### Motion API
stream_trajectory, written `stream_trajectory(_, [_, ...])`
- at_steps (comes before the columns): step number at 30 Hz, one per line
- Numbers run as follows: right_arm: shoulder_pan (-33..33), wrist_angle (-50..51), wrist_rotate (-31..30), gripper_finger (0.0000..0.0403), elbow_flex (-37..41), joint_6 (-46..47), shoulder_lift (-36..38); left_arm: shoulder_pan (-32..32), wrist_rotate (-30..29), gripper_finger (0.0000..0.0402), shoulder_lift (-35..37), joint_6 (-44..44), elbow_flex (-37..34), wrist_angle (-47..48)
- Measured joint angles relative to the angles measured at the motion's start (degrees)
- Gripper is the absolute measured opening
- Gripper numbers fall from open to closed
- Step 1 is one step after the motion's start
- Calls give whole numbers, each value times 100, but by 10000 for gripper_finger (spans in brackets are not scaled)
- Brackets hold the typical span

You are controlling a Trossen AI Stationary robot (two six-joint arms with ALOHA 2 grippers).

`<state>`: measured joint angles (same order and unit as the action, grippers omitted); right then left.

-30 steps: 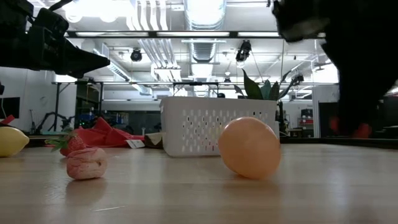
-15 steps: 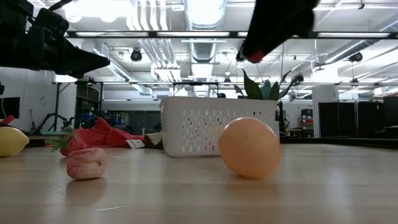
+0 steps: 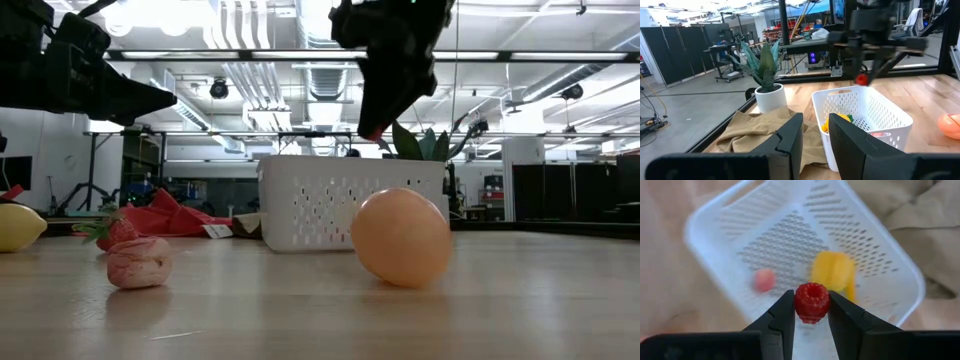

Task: Pick and placing Produce into tupperware
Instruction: Put the raspberry into the white bin

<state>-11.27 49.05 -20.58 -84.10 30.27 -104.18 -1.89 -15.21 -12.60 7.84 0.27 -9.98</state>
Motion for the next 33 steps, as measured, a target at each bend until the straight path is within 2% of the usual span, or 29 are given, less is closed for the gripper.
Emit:
stream_trajectory(6, [531, -3, 161, 93, 6, -471, -7, 0, -1, 80, 0, -2, 0, 0])
stream_trajectory(14, [992, -11, 411, 93, 216, -643, -11, 0, 1, 80, -11, -2, 0, 1])
stream_trajectory(33, [1198, -771, 458, 93, 934, -780, -17, 0, 1, 80, -8, -2, 0, 1])
